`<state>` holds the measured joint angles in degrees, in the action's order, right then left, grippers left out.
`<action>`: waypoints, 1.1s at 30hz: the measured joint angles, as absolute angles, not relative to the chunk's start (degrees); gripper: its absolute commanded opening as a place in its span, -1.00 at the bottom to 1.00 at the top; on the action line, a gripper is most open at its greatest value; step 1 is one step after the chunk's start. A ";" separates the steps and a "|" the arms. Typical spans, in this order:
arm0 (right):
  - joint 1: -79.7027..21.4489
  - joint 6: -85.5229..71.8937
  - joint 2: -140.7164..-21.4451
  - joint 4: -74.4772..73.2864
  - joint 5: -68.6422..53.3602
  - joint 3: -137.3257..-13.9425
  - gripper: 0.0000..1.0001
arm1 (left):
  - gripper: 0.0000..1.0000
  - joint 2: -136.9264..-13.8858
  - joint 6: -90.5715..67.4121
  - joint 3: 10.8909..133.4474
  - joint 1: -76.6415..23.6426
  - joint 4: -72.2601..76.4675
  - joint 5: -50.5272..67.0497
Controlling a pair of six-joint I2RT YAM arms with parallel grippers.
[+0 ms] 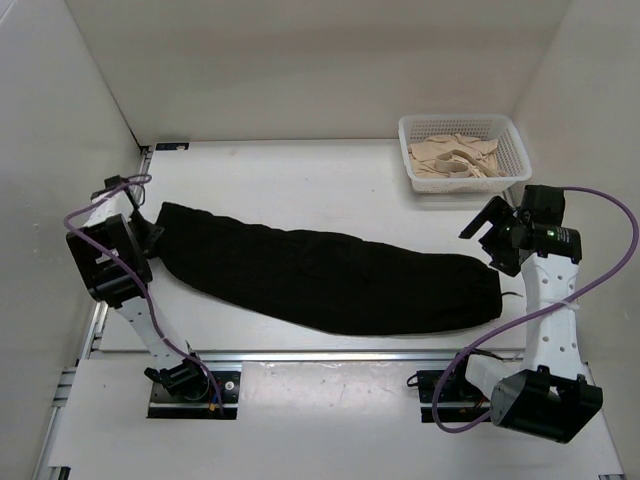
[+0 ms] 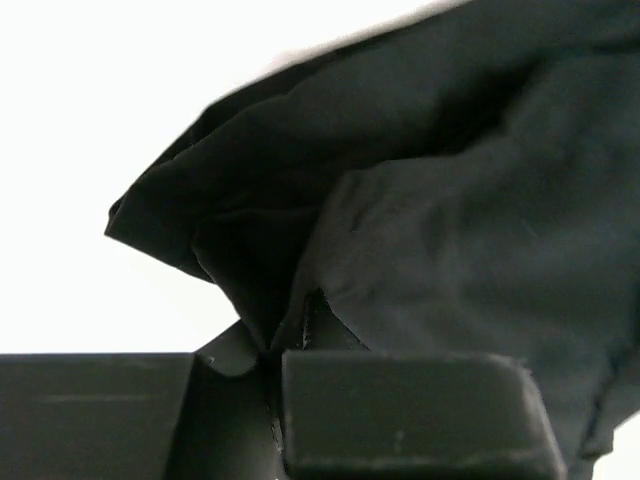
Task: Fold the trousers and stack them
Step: Fold the trousers
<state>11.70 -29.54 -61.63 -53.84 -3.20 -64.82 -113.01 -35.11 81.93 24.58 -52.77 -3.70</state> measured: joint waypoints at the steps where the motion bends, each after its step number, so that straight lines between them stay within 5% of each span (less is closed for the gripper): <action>1: 11.70 -29.54 -61.23 -53.91 -3.20 -64.90 1.00 | -0.79 -112.66 -34.63 83.05 24.29 -52.88 -3.99; 9: 11.70 -29.56 -60.38 -54.15 -3.20 -65.71 1.00 | -0.79 -99.04 -28.10 94.54 12.29 -56.29 -7.55; 18: 11.70 -29.56 -60.49 -54.19 -3.44 -65.91 1.00 | -0.79 -81.73 -32.40 90.19 -24.86 -57.54 -14.26; 21: 11.70 -29.56 -60.47 -54.22 -3.40 -65.91 1.00 | 0.48 -83.37 -37.87 84.58 -37.34 -58.46 -15.68; 23: 11.70 -29.56 -60.45 -54.22 -3.42 -65.91 1.00 | 0.99 -88.03 -40.58 83.33 -44.36 -59.79 -16.03; 26: 11.70 -29.56 -60.34 -54.24 -3.42 -65.91 1.00 | 1.00 -98.94 -44.51 87.18 -53.06 -66.02 -19.68; 30: 11.70 -29.56 -59.55 -54.30 -3.42 -65.89 1.00 | 0.50 -106.00 -46.65 94.59 -57.39 -71.92 -25.02; 31: 11.70 -29.56 -59.18 -54.33 -3.42 -65.89 1.00 | 0.18 -105.58 -46.57 96.05 -57.06 -73.10 -26.02; 33: 11.70 -29.56 -58.46 -54.37 -3.42 -65.87 1.00 | -0.12 -103.22 -45.98 98.19 -54.96 -73.80 -27.29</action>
<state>11.70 -29.56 -58.46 -54.37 -3.42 -65.87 -103.22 -45.98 98.19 -54.96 -73.80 -27.29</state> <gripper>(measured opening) 0.996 0.550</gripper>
